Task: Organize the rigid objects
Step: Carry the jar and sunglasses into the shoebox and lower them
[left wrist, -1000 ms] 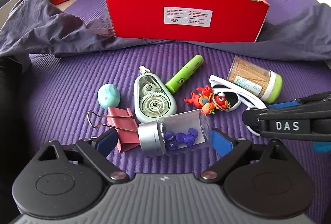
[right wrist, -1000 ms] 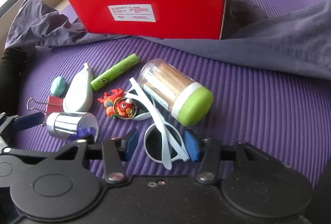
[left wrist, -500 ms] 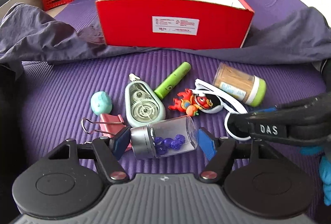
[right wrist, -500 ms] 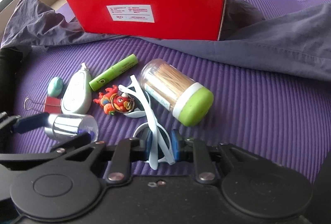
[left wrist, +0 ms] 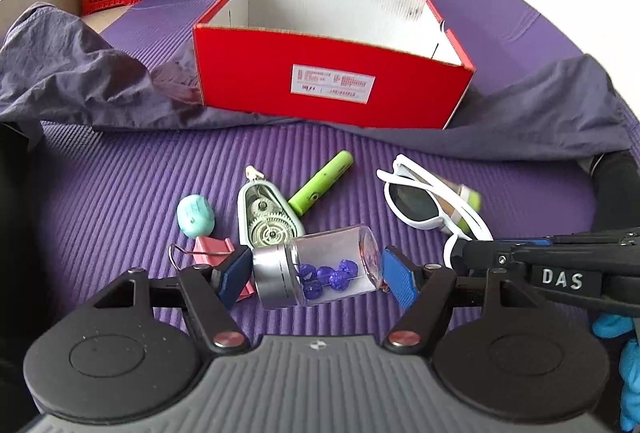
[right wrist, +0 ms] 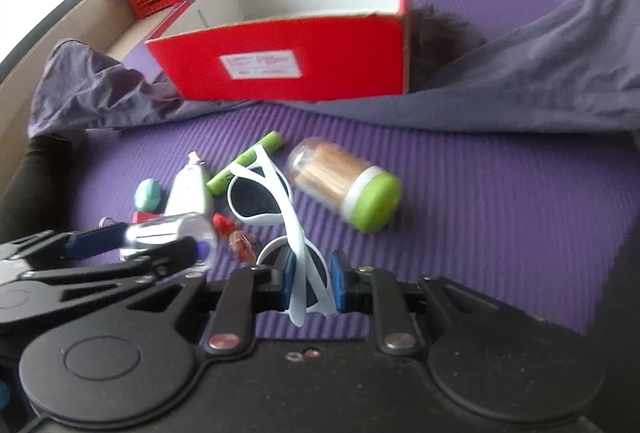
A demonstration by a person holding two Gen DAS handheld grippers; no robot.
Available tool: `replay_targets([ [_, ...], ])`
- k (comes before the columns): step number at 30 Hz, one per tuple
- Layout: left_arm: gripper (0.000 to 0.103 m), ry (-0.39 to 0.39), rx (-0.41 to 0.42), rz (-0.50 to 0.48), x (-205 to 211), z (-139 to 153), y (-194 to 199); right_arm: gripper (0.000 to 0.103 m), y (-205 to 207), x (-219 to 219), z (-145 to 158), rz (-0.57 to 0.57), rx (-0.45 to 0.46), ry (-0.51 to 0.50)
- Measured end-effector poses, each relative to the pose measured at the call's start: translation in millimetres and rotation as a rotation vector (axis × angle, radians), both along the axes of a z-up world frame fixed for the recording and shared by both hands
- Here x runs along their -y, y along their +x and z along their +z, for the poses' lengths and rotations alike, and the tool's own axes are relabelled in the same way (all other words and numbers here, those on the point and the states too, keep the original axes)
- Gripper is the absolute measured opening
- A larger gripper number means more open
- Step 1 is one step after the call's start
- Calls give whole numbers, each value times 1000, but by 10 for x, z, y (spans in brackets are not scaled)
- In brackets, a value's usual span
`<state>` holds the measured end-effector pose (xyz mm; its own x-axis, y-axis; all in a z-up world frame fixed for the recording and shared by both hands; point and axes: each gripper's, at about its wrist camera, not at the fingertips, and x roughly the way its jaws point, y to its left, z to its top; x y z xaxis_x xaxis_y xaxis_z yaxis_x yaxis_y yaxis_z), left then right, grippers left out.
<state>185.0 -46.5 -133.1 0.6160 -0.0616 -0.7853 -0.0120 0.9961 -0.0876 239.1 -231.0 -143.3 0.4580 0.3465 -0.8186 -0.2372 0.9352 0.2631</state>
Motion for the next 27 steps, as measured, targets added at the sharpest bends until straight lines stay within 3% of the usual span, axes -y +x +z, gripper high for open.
replay_targets([
  [15,71,-25,138,8,-179,895,350,18,178,55,781,-6,116,19],
  [27,71,19,178,-4,-232,1290,946,18,602,5,1203,-45,192,1],
])
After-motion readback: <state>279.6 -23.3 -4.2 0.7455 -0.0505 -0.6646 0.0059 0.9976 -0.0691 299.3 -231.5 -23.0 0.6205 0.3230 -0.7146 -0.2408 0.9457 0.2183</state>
